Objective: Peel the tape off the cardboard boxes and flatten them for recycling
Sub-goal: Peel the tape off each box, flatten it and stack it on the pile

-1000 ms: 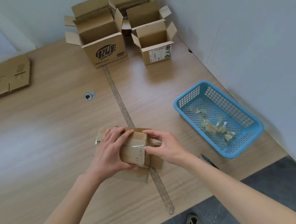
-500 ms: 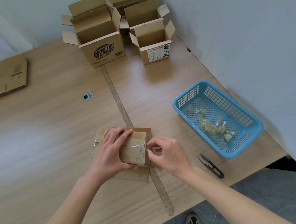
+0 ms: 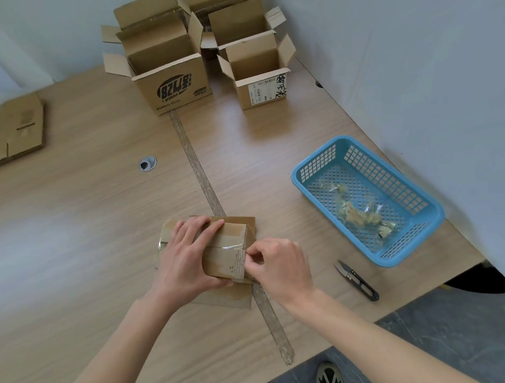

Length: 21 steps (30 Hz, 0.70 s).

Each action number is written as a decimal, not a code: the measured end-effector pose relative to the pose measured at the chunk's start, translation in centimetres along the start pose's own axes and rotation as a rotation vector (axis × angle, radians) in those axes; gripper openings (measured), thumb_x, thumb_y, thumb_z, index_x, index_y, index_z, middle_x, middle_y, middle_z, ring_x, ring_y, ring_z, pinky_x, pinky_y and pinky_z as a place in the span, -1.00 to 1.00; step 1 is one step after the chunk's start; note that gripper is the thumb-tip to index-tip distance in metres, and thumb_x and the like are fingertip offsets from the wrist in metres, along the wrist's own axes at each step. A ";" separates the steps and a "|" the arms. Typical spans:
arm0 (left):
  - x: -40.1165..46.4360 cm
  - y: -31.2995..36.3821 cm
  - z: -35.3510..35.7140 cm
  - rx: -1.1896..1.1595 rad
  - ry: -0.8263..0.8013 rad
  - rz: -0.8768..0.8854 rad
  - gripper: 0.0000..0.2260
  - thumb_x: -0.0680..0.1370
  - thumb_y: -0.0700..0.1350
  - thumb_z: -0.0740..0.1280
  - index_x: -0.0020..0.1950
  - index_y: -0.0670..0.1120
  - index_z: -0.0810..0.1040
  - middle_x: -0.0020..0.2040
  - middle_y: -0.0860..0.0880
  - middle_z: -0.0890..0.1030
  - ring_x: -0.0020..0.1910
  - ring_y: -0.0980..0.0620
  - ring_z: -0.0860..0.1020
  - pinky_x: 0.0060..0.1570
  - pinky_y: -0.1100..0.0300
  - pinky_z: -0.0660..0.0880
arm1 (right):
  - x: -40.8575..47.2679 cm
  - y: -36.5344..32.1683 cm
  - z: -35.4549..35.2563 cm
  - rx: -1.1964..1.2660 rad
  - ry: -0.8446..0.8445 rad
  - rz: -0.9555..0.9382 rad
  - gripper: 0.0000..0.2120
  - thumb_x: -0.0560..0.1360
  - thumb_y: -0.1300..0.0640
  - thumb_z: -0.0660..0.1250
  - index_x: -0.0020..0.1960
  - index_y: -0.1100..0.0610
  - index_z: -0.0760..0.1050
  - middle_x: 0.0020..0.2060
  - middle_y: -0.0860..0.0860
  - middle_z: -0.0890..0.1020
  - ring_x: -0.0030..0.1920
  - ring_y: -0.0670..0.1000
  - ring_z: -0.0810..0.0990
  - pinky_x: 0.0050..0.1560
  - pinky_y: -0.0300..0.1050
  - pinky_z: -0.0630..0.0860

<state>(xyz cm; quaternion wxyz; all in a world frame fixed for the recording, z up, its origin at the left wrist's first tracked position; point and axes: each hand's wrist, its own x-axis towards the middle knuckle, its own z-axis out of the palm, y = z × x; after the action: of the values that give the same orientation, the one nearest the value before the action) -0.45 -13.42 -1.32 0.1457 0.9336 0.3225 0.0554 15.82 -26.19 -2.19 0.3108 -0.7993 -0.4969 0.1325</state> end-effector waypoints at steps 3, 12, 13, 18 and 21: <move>0.1 0.0 -0.1 -0.002 -0.008 0.000 0.08 0.08 0.27 0.68 0.52 -0.04 0.42 0.41 -0.06 0.45 0.45 -0.11 0.39 0.52 -0.19 0.21 | 0.1 0.2 -0.1 0.025 -0.020 -0.024 -0.92 0.44 0.08 0.41 -0.22 0.03 0.65 -0.29 -0.07 0.68 -0.27 0.02 0.64 -0.36 -0.08 0.50; -0.1 -0.6 0.2 -0.054 0.021 0.006 0.06 0.09 0.28 0.67 0.52 -0.01 0.42 0.41 -0.01 0.44 0.44 -0.07 0.38 0.53 -0.13 0.18 | 0.6 1.5 -0.5 0.155 -0.086 -0.081 -0.94 0.47 0.10 0.39 -0.14 0.04 0.64 -0.20 -0.08 0.69 -0.18 -0.01 0.63 -0.20 0.00 0.56; -0.1 -0.6 0.2 -0.056 0.020 0.008 0.06 0.09 0.28 0.66 0.52 -0.01 0.42 0.41 -0.01 0.43 0.44 -0.07 0.38 0.53 -0.13 0.18 | 0.5 1.7 -0.6 0.165 -0.089 -0.078 -0.94 0.47 0.10 0.39 -0.14 0.05 0.64 -0.20 -0.09 0.68 -0.18 -0.03 0.63 -0.17 0.01 0.56; -0.1 -0.5 0.2 -0.049 0.025 0.012 0.05 0.10 0.29 0.65 0.52 0.00 0.42 0.40 0.01 0.43 0.43 -0.05 0.38 0.51 -0.15 0.22 | 0.0 2.4 -0.9 0.204 -0.141 -0.093 -0.83 0.48 0.06 0.40 0.03 0.06 0.67 -0.05 -0.10 0.71 -0.06 -0.08 0.66 -0.03 -0.06 0.60; -0.1 -0.3 0.2 -0.054 0.020 0.010 0.04 0.10 0.28 0.66 0.51 -0.01 0.42 0.40 0.01 0.43 0.44 -0.05 0.38 0.52 -0.16 0.21 | 0.1 2.0 -0.8 0.171 -0.104 -0.105 -0.81 0.47 0.04 0.42 0.04 0.07 0.69 -0.04 -0.09 0.72 -0.07 -0.05 0.68 -0.06 -0.05 0.61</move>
<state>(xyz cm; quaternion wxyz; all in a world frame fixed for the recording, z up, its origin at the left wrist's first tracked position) -0.70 -13.29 -1.57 0.1674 0.9303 0.3178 0.0742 17.71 -27.06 -2.83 0.3581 -0.7348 -0.5406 0.1989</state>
